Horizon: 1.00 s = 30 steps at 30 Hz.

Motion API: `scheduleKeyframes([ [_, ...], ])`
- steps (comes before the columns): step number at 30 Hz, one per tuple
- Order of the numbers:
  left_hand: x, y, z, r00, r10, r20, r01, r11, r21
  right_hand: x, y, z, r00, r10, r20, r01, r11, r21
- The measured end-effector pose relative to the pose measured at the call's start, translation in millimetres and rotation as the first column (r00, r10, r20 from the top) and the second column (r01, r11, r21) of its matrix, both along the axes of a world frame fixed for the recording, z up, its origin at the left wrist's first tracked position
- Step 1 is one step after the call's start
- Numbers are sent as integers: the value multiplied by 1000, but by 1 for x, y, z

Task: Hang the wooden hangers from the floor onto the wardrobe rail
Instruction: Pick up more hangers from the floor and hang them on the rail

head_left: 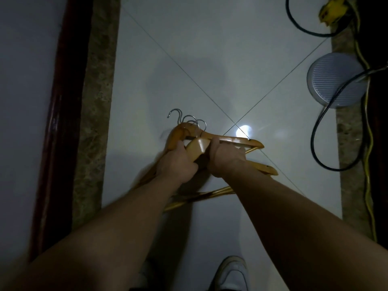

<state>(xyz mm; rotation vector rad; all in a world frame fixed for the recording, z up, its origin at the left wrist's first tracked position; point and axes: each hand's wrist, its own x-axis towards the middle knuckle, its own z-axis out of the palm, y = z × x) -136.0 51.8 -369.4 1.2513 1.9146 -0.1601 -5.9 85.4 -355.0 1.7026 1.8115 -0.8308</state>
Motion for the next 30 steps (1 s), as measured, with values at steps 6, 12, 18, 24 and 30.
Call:
scheduleKeyframes([
  [6, -12, 18, 79, 999, -13, 46, 13, 1000, -1, 2, 1, 75, 998, 39, -45, -34, 993, 114],
  [12, -8, 72, 196, 996, 17, 92, -30, 989, 146, 11, 47, 194, 995, 4, -98, 21, 968, 251],
  [18, -9, 100, 321, 996, 27, 80, -51, 950, 308, 8, 80, 329, 997, 53, -63, -25, 924, 382],
  [24, -14, 98, 465, 996, 26, 84, -51, 946, 321, 5, 74, 470, 995, 56, -84, -22, 929, 369],
  [30, -26, 109, 630, 987, 0, 161, -58, 932, 357, 0, 81, 635, 990, 95, -106, -36, 887, 460],
])
